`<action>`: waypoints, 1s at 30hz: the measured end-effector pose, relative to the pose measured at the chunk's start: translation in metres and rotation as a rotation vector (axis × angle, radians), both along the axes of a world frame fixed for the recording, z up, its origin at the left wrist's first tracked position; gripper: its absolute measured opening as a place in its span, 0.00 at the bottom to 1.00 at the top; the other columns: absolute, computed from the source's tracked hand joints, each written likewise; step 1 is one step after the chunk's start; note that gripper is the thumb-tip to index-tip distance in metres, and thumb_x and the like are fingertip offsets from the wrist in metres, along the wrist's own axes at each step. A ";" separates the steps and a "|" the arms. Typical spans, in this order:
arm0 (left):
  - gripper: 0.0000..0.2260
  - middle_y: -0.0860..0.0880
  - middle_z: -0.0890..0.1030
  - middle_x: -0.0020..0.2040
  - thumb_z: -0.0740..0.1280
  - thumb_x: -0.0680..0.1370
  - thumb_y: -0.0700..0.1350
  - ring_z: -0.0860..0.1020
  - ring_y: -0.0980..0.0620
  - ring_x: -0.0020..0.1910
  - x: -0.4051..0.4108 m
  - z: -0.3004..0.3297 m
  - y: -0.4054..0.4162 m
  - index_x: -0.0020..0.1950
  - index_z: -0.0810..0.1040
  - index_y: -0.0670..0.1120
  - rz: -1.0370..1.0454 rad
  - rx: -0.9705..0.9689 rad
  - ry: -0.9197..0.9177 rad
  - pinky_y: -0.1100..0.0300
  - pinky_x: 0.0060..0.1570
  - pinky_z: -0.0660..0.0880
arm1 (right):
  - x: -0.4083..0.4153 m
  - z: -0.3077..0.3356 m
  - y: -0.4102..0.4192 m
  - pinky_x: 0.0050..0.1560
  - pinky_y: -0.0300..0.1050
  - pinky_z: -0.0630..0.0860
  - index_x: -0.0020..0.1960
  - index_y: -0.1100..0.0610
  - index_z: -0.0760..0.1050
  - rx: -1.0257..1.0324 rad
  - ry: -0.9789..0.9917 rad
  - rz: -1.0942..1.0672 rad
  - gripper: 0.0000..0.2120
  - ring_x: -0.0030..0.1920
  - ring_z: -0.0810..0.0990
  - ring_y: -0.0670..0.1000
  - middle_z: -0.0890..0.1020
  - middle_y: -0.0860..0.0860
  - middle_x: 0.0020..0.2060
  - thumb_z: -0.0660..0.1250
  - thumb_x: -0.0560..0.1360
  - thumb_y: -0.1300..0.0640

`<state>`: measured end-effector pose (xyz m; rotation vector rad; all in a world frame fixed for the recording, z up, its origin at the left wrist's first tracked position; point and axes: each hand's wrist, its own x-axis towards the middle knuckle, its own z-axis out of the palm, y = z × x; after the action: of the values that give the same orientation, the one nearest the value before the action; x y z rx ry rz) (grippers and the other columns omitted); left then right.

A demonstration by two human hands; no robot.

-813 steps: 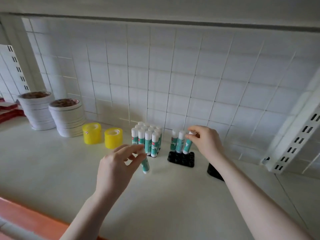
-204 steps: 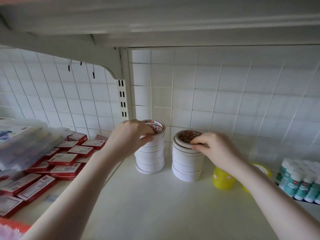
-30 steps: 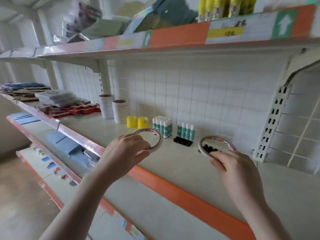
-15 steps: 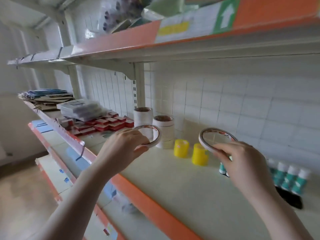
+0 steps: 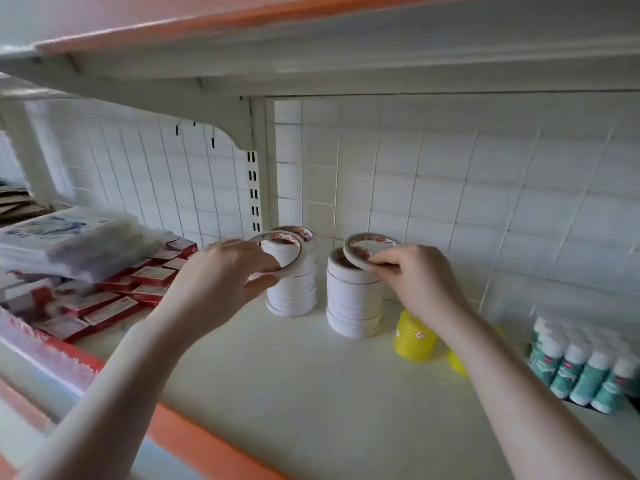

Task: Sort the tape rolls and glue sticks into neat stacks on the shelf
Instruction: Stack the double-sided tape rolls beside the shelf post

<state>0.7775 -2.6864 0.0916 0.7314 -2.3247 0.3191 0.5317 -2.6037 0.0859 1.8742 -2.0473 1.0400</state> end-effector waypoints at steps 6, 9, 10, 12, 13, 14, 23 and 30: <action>0.05 0.55 0.78 0.34 0.75 0.69 0.43 0.77 0.50 0.34 0.002 0.004 -0.042 0.40 0.81 0.50 -0.092 0.008 -0.020 0.71 0.30 0.62 | 0.009 -0.006 -0.031 0.47 0.46 0.73 0.49 0.52 0.83 0.115 -0.022 -0.072 0.07 0.49 0.79 0.54 0.84 0.50 0.47 0.68 0.73 0.58; 0.05 0.55 0.79 0.35 0.75 0.69 0.44 0.77 0.50 0.36 0.000 0.004 -0.057 0.42 0.81 0.51 -0.114 0.022 -0.017 0.72 0.32 0.61 | 0.009 -0.006 -0.036 0.50 0.47 0.74 0.49 0.51 0.83 0.120 -0.041 -0.071 0.07 0.51 0.80 0.53 0.84 0.50 0.48 0.69 0.73 0.59; 0.05 0.55 0.79 0.35 0.75 0.69 0.45 0.78 0.49 0.36 -0.002 0.003 -0.061 0.42 0.81 0.51 -0.127 0.013 -0.013 0.70 0.31 0.62 | 0.009 -0.005 -0.037 0.50 0.47 0.74 0.49 0.51 0.83 0.124 -0.046 -0.069 0.08 0.51 0.80 0.53 0.84 0.49 0.48 0.70 0.72 0.59; 0.04 0.54 0.79 0.36 0.74 0.70 0.45 0.78 0.48 0.38 -0.005 0.003 -0.067 0.42 0.81 0.50 -0.139 0.000 -0.011 0.63 0.29 0.65 | 0.010 -0.005 -0.037 0.52 0.47 0.74 0.51 0.51 0.83 0.139 -0.049 -0.069 0.08 0.52 0.80 0.52 0.84 0.48 0.50 0.70 0.72 0.59; 0.04 0.54 0.80 0.37 0.74 0.70 0.45 0.78 0.48 0.38 -0.006 0.003 -0.069 0.42 0.81 0.50 -0.146 -0.001 -0.010 0.61 0.31 0.67 | 0.010 -0.005 -0.038 0.53 0.47 0.74 0.51 0.51 0.83 0.151 -0.052 -0.068 0.09 0.52 0.80 0.52 0.84 0.48 0.50 0.70 0.72 0.58; 0.03 0.54 0.79 0.37 0.74 0.71 0.45 0.78 0.48 0.38 -0.007 0.002 -0.071 0.42 0.81 0.50 -0.155 -0.004 -0.007 0.60 0.32 0.67 | 0.010 -0.005 -0.038 0.53 0.46 0.74 0.51 0.51 0.83 0.163 -0.058 -0.067 0.09 0.53 0.80 0.51 0.84 0.48 0.51 0.70 0.72 0.58; 0.02 0.52 0.80 0.36 0.73 0.71 0.43 0.77 0.48 0.38 -0.014 0.005 -0.089 0.42 0.81 0.47 -0.186 0.000 -0.040 0.56 0.35 0.73 | 0.006 -0.004 -0.039 0.51 0.43 0.73 0.50 0.50 0.83 0.183 -0.107 -0.047 0.09 0.50 0.80 0.48 0.84 0.45 0.48 0.71 0.72 0.59; 0.06 0.52 0.80 0.45 0.68 0.75 0.47 0.76 0.49 0.46 -0.025 0.011 -0.102 0.50 0.81 0.49 -0.107 0.133 -0.091 0.51 0.44 0.74 | 0.000 -0.006 -0.040 0.52 0.39 0.71 0.51 0.48 0.83 0.180 -0.121 0.027 0.11 0.50 0.79 0.46 0.84 0.44 0.48 0.71 0.72 0.60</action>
<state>0.7524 -2.7879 0.1031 0.6648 -2.4794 0.1542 0.5313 -2.6435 0.0800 1.9730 -2.2586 1.0299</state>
